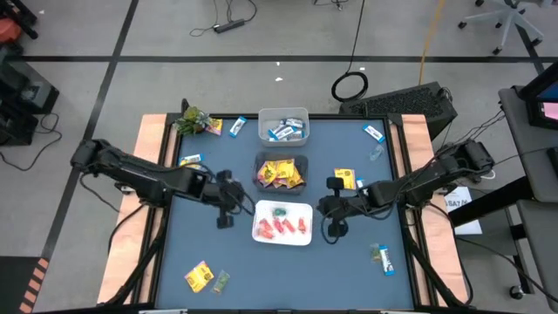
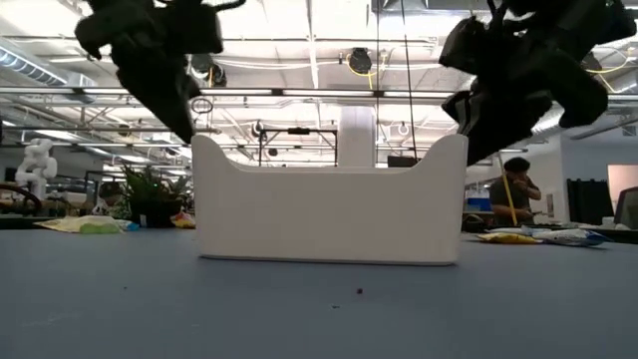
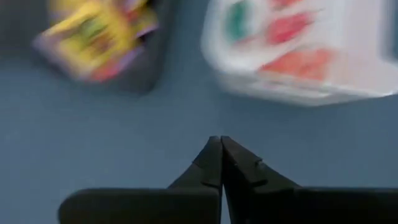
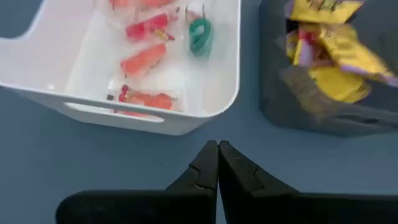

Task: Sort candy
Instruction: Put the white chocolate bar into the gray bin

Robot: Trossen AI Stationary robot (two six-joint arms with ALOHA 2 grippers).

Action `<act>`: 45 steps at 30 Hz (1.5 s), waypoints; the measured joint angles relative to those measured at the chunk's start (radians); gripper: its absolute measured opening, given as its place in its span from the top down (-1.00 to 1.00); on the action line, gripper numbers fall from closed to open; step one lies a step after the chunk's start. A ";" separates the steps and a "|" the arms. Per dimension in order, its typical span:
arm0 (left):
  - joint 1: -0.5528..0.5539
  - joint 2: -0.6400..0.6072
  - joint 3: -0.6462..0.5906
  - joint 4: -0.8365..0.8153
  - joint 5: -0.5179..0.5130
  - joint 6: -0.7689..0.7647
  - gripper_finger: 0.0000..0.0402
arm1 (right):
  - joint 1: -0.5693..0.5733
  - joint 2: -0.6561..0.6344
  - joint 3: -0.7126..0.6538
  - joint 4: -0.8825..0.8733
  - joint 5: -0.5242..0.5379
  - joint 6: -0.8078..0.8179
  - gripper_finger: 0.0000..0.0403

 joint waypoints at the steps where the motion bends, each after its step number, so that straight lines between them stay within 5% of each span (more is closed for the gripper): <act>1: 0.010 -0.021 0.000 -0.051 -0.033 -0.035 0.98 | -0.002 -0.014 0.000 -0.003 0.001 -0.008 1.00; 10: 0.225 -0.083 -0.001 -0.443 -0.118 -0.179 0.98 | -0.038 -0.081 0.000 -0.111 0.001 -0.007 1.00; 15: 0.336 -0.069 -0.002 -0.456 -0.098 -0.119 0.87 | -0.042 -0.081 0.000 -0.127 -0.002 0.007 1.00; 26: 0.509 -0.064 -0.089 -0.421 -0.020 0.039 0.27 | -0.042 -0.081 0.000 -0.160 -0.002 0.006 1.00; 38: 0.747 0.079 -0.123 -0.354 0.000 0.154 0.01 | -0.042 -0.081 0.000 -0.132 -0.002 0.005 1.00; 45: 0.772 0.199 -0.102 -0.319 -0.201 0.378 -0.08 | -0.042 -0.081 0.000 -0.132 -0.006 0.008 1.00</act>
